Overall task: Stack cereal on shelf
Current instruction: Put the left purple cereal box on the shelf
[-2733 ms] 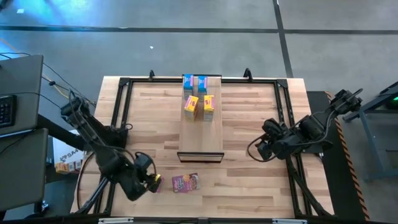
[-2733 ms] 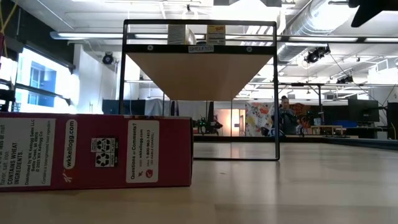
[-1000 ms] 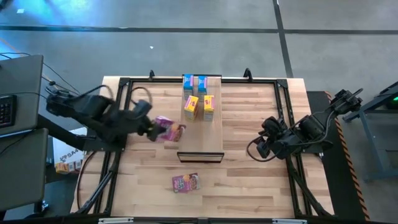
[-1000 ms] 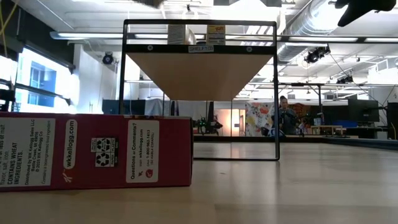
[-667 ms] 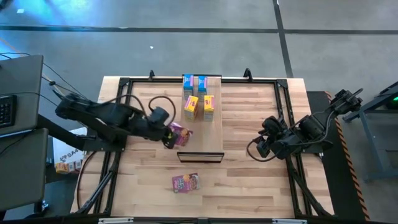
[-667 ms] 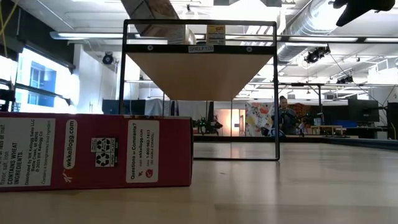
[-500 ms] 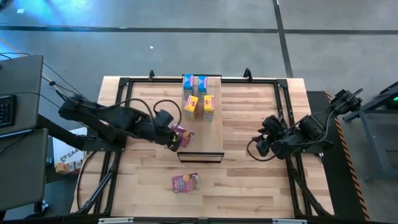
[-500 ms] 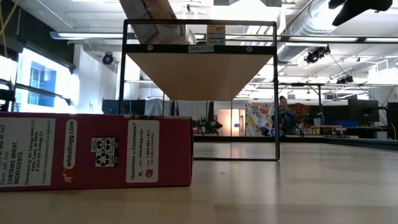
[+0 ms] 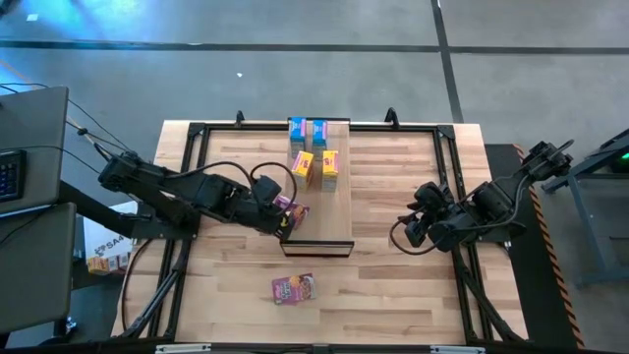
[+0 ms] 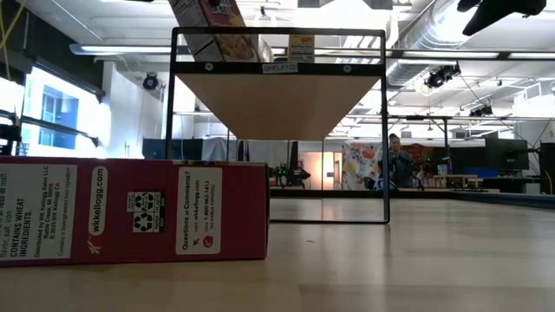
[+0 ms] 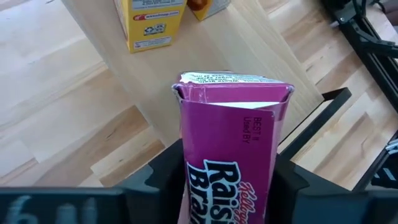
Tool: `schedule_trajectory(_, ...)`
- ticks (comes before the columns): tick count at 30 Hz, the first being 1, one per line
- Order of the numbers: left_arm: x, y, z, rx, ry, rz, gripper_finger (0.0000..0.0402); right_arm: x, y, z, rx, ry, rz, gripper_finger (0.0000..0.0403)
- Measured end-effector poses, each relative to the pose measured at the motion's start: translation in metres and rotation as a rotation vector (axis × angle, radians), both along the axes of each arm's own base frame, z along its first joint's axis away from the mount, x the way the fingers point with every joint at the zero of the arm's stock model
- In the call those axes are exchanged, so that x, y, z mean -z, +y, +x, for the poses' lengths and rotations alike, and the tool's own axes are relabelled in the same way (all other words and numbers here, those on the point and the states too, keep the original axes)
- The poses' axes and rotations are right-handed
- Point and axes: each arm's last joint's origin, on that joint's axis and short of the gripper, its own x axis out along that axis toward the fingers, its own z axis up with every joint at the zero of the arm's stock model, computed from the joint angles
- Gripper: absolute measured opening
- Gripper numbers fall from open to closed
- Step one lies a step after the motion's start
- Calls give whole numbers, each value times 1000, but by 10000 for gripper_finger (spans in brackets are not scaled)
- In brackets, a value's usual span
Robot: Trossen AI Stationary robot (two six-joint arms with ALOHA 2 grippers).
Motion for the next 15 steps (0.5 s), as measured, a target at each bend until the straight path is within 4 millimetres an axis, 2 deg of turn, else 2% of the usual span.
schedule_trajectory(15, -3, 0, 0, 21, -22, -17, 222, -1, 1, 1, 0, -12, 8, 210)
